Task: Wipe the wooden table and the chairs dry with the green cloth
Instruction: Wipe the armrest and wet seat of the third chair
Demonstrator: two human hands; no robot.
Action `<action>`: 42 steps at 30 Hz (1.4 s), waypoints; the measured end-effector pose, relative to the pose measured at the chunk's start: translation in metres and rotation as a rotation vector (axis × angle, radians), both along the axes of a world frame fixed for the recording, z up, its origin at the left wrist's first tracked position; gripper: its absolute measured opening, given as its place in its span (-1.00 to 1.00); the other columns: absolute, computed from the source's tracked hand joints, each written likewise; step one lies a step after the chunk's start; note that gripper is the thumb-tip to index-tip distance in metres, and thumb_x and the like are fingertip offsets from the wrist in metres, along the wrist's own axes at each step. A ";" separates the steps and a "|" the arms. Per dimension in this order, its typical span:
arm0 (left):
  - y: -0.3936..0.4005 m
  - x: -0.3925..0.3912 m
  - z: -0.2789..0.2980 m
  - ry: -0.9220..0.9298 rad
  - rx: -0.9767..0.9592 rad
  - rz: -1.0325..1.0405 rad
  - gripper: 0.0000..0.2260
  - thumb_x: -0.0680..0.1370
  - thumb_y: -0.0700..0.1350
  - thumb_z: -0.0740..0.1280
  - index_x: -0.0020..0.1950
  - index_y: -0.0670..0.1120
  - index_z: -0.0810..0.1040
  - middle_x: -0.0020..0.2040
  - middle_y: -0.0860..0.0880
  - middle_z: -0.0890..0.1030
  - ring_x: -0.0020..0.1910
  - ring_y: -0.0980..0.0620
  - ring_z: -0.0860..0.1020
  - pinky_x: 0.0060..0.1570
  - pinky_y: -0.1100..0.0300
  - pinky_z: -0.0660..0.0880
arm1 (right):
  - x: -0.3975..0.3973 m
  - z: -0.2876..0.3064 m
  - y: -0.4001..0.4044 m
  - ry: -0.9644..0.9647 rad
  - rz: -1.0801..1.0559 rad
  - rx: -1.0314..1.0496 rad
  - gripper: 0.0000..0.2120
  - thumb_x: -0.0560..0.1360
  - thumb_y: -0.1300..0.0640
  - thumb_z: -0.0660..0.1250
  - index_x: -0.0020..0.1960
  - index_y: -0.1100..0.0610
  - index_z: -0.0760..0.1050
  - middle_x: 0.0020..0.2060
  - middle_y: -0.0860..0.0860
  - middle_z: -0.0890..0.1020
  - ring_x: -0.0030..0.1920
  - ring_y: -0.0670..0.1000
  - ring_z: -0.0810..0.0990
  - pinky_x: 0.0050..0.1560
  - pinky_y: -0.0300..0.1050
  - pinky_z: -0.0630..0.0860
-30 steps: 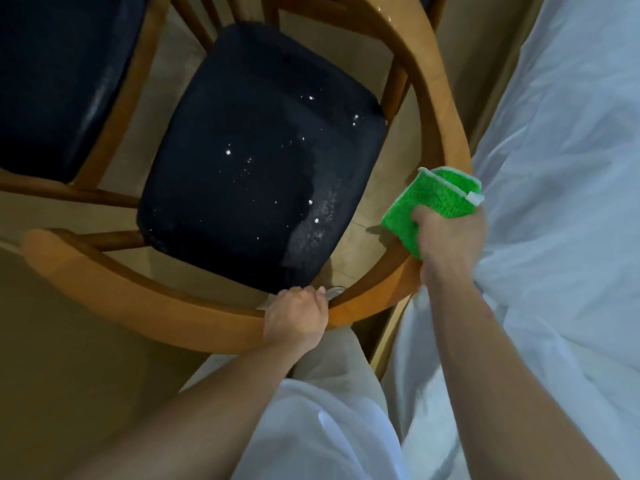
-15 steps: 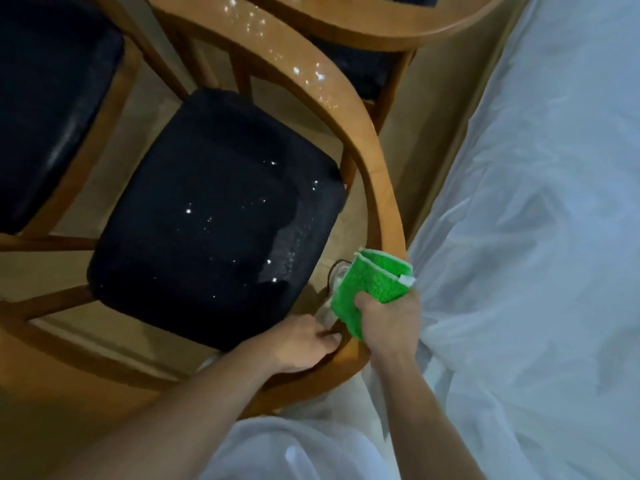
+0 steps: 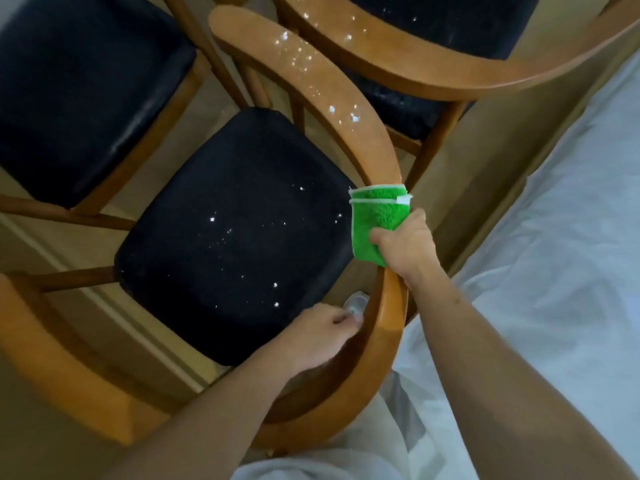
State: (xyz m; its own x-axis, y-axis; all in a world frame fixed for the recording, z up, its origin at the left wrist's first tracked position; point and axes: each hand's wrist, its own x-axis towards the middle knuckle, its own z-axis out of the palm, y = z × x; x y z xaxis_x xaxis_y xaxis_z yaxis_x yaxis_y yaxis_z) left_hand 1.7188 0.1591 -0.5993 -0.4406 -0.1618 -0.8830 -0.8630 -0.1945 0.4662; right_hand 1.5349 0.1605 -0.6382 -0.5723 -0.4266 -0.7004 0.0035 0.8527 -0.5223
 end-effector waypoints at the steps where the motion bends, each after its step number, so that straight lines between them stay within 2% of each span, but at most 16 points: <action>1: -0.004 -0.010 0.002 0.057 -0.040 0.066 -0.65 0.58 0.13 0.19 -0.07 -0.12 0.60 -0.14 -0.10 0.62 -0.09 -0.02 0.60 0.06 -0.01 0.50 | 0.006 0.000 0.012 -0.037 -0.018 0.005 -0.52 0.40 0.08 0.43 0.19 0.14 0.26 0.00 0.06 0.55 -0.10 0.03 0.58 -0.17 -0.06 0.57; 3: -0.015 -0.027 0.003 0.108 -0.111 0.070 -0.75 0.55 0.02 0.24 -0.13 -0.11 0.60 -0.21 -0.02 0.61 -0.17 0.05 0.57 -0.09 0.10 0.47 | 0.018 0.002 0.036 -0.075 -0.019 -0.003 -0.68 0.37 0.10 0.43 0.04 0.18 0.44 -0.17 0.01 0.61 -0.22 -0.01 0.61 -0.33 -0.16 0.54; 5: -0.028 -0.040 0.002 0.100 -0.199 0.015 -0.73 0.51 -0.05 0.24 -0.36 -0.12 0.48 -0.41 0.02 0.47 -0.38 0.06 0.45 -0.35 0.16 0.36 | 0.026 0.002 0.049 -0.060 -0.025 -0.024 -0.85 0.34 0.12 0.43 -0.14 0.15 0.54 -0.35 -0.03 0.60 -0.37 -0.05 0.58 -0.49 -0.23 0.45; 8: -0.046 -0.049 -0.004 0.081 -0.264 0.027 -0.67 0.50 -0.05 0.22 -0.47 -0.02 0.32 -0.53 0.10 0.35 -0.51 0.10 0.34 -0.53 0.25 0.23 | 0.023 -0.003 0.039 -0.005 -0.009 -0.011 -0.71 0.34 0.10 0.45 0.02 0.11 0.49 -0.23 -0.01 0.61 -0.30 -0.06 0.58 -0.42 -0.22 0.41; 10: -0.055 -0.055 -0.009 0.108 -0.270 0.055 -0.73 0.51 -0.02 0.21 -0.40 -0.02 0.40 -0.45 0.07 0.44 -0.45 0.08 0.42 -0.45 0.22 0.35 | 0.010 -0.008 0.014 0.076 0.050 0.000 -0.52 0.39 0.03 0.46 0.23 0.12 0.37 -0.10 0.00 0.57 -0.22 -0.09 0.54 -0.35 -0.21 0.40; 12: -0.063 -0.060 -0.016 0.141 -0.269 0.091 -0.82 0.52 0.00 0.21 -0.21 0.00 0.53 -0.27 0.04 0.58 -0.29 0.06 0.55 -0.23 0.10 0.52 | -0.005 -0.011 -0.015 0.159 0.097 -0.041 -0.33 0.42 -0.11 0.45 0.38 0.12 0.25 0.06 0.06 0.56 -0.09 0.01 0.56 -0.19 -0.12 0.51; 14: -0.071 -0.063 -0.027 0.154 -0.276 0.151 -0.86 0.52 0.02 0.21 -0.07 0.06 0.55 -0.15 0.10 0.60 -0.15 0.13 0.56 -0.07 0.11 0.54 | -0.018 -0.014 -0.040 0.239 0.166 -0.094 -0.13 0.38 -0.29 0.41 0.49 0.10 0.13 0.20 0.12 0.53 0.08 0.11 0.56 -0.03 -0.05 0.53; 18: -0.086 -0.055 -0.052 0.134 -0.232 0.211 -0.87 0.56 0.02 0.20 0.03 0.14 0.52 -0.11 0.16 0.57 -0.10 0.21 0.53 -0.10 0.24 0.49 | -0.043 -0.016 -0.088 0.256 0.302 -0.156 0.05 0.31 -0.41 0.32 0.56 0.01 -0.11 0.38 0.13 0.39 0.28 0.16 0.45 0.01 -0.08 0.39; 21: -0.095 -0.037 -0.068 0.096 -0.239 0.251 -0.88 0.57 0.02 0.19 0.03 0.16 0.51 -0.09 0.17 0.56 -0.10 0.21 0.54 -0.17 0.29 0.45 | -0.053 -0.006 -0.123 0.375 0.418 -0.165 0.14 0.28 -0.47 0.27 0.57 0.12 -0.15 0.51 0.15 0.19 0.48 0.19 0.18 0.38 0.07 0.22; 24: -0.106 -0.016 -0.081 0.040 -0.300 0.309 -0.82 0.58 0.01 0.20 0.14 0.10 0.51 -0.10 0.16 0.57 -0.13 0.21 0.55 -0.23 0.33 0.48 | -0.031 0.001 -0.123 0.711 0.431 -0.054 0.06 0.37 -0.50 0.13 0.55 0.18 -0.12 0.55 0.17 0.03 0.54 0.20 -0.07 0.47 0.15 -0.10; 26: -0.119 -0.004 -0.089 -0.021 -0.353 0.329 -0.76 0.59 0.01 0.21 0.24 0.06 0.47 -0.06 0.18 0.54 -0.14 0.22 0.54 -0.25 0.36 0.47 | -0.004 0.001 -0.116 0.703 0.385 -0.022 -0.04 0.44 -0.46 -0.06 0.55 0.21 -0.14 0.55 0.20 0.00 0.54 0.19 -0.07 0.48 0.14 -0.13; 28: -0.136 0.008 -0.099 -0.089 -0.431 0.317 -0.64 0.59 0.00 0.22 0.38 -0.01 0.38 0.11 0.10 0.50 -0.03 0.19 0.52 -0.15 0.34 0.44 | 0.015 -0.003 -0.119 0.672 0.359 0.037 -0.09 0.46 -0.40 -0.21 0.55 0.25 -0.18 0.55 0.22 -0.03 0.54 0.19 -0.09 0.49 0.14 -0.15; 31: -0.165 0.030 -0.113 -0.216 -0.542 0.292 -0.52 0.57 -0.01 0.24 0.46 -0.09 0.27 0.32 -0.08 0.41 0.19 -0.01 0.47 0.14 0.15 0.45 | 0.016 -0.009 -0.139 0.772 0.370 0.091 -0.17 0.53 -0.32 -0.21 0.54 0.28 -0.16 0.53 0.24 0.04 0.54 0.22 -0.05 0.50 0.19 -0.10; 35: -0.194 0.073 -0.135 -0.394 -0.591 0.285 -0.48 0.55 0.01 0.26 0.46 -0.12 0.23 0.33 -0.14 0.37 0.23 -0.11 0.41 0.20 0.02 0.43 | 0.011 -0.014 -0.155 0.927 0.540 0.047 -0.22 0.58 -0.27 -0.15 0.54 0.31 -0.07 0.50 0.28 0.13 0.51 0.26 0.06 0.49 0.20 0.02; 39: -0.207 0.120 -0.157 -0.556 -0.619 0.334 -0.44 0.53 0.04 0.29 0.44 -0.16 0.24 0.35 -0.21 0.32 0.26 -0.21 0.36 0.21 -0.09 0.40 | 0.008 -0.011 -0.162 0.938 0.708 0.060 -0.24 0.58 -0.24 -0.16 0.54 0.29 -0.18 0.54 0.26 -0.05 0.54 0.22 -0.10 0.50 0.13 -0.07; 42: -0.214 0.157 -0.169 -0.660 -0.638 0.421 -0.31 0.56 0.13 0.24 0.53 -0.18 0.05 0.48 -0.25 0.13 0.40 -0.28 0.20 0.29 -0.15 0.30 | 0.013 -0.010 -0.146 0.896 0.683 0.139 -0.22 0.52 -0.27 -0.25 0.52 0.23 -0.32 0.54 0.25 -0.14 0.54 0.21 -0.17 0.49 0.13 -0.11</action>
State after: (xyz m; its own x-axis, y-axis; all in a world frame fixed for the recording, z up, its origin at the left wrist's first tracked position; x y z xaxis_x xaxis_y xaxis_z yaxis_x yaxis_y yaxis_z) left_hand 1.8761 -0.0552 -0.7682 0.3072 -0.7186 -0.6240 -0.9045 -0.4243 0.0434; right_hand 1.5474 0.0144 -0.6479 -0.5682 -0.7925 -0.2214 -0.8122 0.5833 -0.0036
